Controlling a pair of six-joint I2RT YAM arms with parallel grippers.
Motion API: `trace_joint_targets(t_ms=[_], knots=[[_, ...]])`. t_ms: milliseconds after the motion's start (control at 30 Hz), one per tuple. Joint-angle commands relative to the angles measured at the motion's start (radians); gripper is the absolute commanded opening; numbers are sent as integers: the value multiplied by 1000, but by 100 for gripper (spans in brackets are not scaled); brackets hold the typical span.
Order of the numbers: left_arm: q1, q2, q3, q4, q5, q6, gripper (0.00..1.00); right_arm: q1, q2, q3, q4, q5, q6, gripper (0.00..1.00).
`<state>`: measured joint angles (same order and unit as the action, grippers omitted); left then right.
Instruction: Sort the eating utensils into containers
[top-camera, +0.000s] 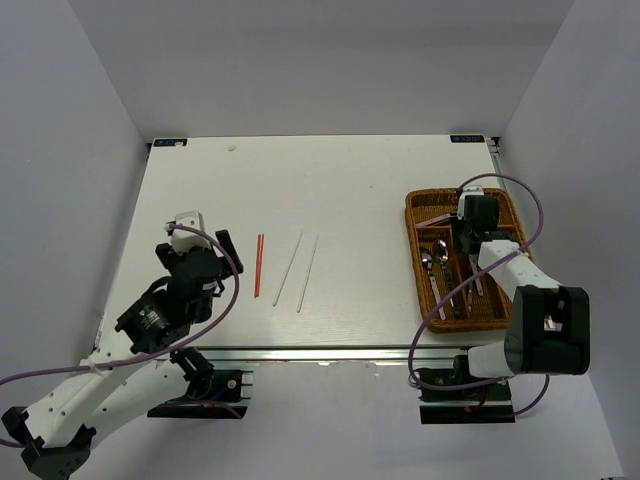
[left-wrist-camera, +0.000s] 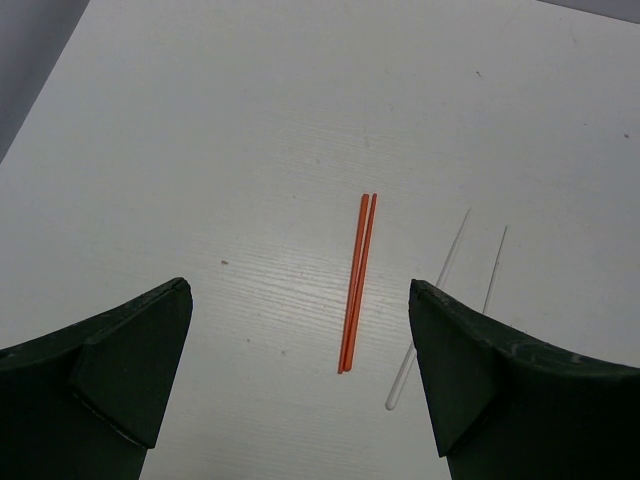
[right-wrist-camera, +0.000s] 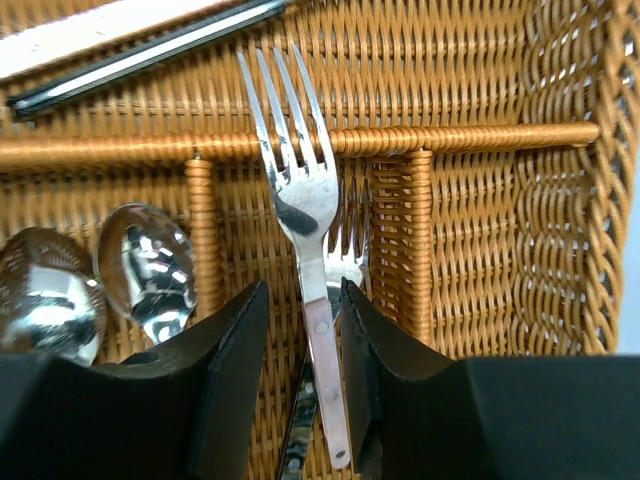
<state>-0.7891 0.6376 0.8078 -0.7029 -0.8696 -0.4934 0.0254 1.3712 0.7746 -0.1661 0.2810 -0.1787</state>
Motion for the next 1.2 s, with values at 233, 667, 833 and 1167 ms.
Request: trace_joint_targets(t_ms=[233,667,833,1167], knots=[[4,-38,-7,11,17,13,98,-13,78,5,56,6,-2,40],[4,-53,-10,19,32,21,98,-15,-27,-47,60,52,-24,9],[4,-53,-7,19,32,21,98,-15,-87,-73,25,50,-34,8],[4,-85,-9,16,23,16,98,-15,-221,-176,11,44,-65,6]])
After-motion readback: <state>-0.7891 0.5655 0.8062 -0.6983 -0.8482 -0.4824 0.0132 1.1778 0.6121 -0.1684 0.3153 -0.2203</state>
